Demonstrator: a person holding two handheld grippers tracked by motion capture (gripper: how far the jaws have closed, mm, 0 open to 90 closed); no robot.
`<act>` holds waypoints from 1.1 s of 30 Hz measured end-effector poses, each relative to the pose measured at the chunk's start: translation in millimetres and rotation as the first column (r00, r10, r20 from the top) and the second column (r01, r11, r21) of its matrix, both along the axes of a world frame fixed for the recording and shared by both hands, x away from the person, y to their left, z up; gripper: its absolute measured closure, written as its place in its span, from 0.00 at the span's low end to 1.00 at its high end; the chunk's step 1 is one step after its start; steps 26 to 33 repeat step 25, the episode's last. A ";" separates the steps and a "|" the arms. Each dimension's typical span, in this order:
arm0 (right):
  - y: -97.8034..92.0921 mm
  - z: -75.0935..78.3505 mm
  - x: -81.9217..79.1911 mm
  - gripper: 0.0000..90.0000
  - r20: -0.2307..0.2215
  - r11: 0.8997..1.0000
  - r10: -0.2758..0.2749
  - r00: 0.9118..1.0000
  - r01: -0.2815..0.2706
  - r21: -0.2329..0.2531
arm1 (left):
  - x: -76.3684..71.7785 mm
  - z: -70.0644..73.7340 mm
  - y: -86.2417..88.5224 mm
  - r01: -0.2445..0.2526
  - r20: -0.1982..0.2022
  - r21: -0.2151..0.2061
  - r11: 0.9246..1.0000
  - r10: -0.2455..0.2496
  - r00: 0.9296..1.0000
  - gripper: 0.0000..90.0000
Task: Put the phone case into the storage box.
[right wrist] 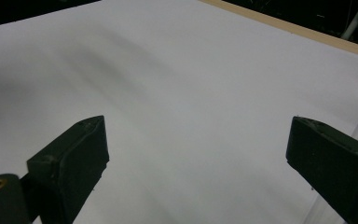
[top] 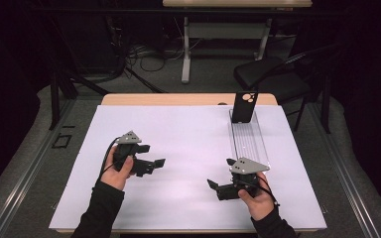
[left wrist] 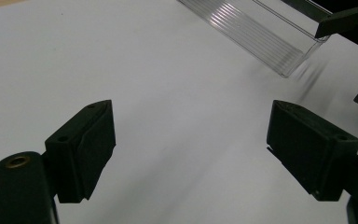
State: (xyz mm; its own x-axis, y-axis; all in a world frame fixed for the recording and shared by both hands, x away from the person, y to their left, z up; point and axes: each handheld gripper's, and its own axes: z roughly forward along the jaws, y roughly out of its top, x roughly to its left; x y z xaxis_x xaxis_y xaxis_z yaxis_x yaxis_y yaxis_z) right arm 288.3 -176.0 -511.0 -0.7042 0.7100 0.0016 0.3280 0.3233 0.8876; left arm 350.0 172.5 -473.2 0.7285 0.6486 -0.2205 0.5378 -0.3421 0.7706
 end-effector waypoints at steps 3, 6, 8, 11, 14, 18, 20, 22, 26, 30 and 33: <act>0.1 -0.9 0.1 0.06 0.001 1.000 0.006 1.000 -0.006 0.003 | -0.1 0.0 0.1 -0.001 -0.001 0.001 1.000 0.001 1.000 0.17; 0.5 -0.8 -0.2 0.06 0.001 1.000 0.009 1.000 -0.009 0.006 | -0.3 0.3 0.3 -0.002 -0.001 -0.002 1.000 0.002 1.000 0.17; 0.7 -1.1 -0.3 0.06 0.001 1.000 0.008 1.000 -0.008 0.008 | -0.4 0.4 0.5 -0.002 -0.001 -0.003 1.000 0.002 1.000 0.17; 0.9 -2.0 -0.3 0.06 -0.004 1.000 0.010 1.000 -0.010 0.004 | -0.4 0.7 1.1 -0.001 0.003 -0.001 1.000 0.001 1.000 0.17; 0.9 -2.6 -0.1 0.06 -0.002 1.000 0.013 1.000 -0.013 0.006 | -0.5 1.0 1.8 -0.003 0.003 -0.005 1.000 0.003 1.000 0.17; 1.3 -4.3 0.1 0.07 -0.004 1.000 0.014 1.000 -0.014 0.007 | -0.6 1.0 2.1 -0.003 0.004 -0.005 1.000 0.003 1.000 0.17; 1.5 -5.4 0.3 0.07 -0.008 1.000 0.015 1.000 -0.015 0.002 | -0.5 0.9 2.1 -0.003 0.003 -0.003 1.000 0.003 1.000 0.17; 1.5 -6.3 0.5 0.07 -0.012 1.000 0.012 1.000 -0.012 0.004 | -0.1 0.6 2.5 -0.005 0.002 -0.003 1.000 0.005 1.000 0.17; 1.5 -6.3 0.8 0.07 -0.012 1.000 0.014 1.000 -0.014 0.005 | 0.3 0.5 3.4 -0.007 0.003 -0.003 1.000 0.007 1.000 0.17; 1.5 -6.3 0.8 0.07 -0.012 1.000 0.014 1.000 -0.014 0.005 | 0.3 0.5 3.4 -0.007 0.003 -0.003 1.000 0.007 1.000 0.17; 1.5 -6.3 0.8 0.07 -0.012 1.000 0.014 1.000 -0.014 0.005 | 0.3 0.5 3.4 -0.007 0.003 -0.003 1.000 0.007 1.000 0.17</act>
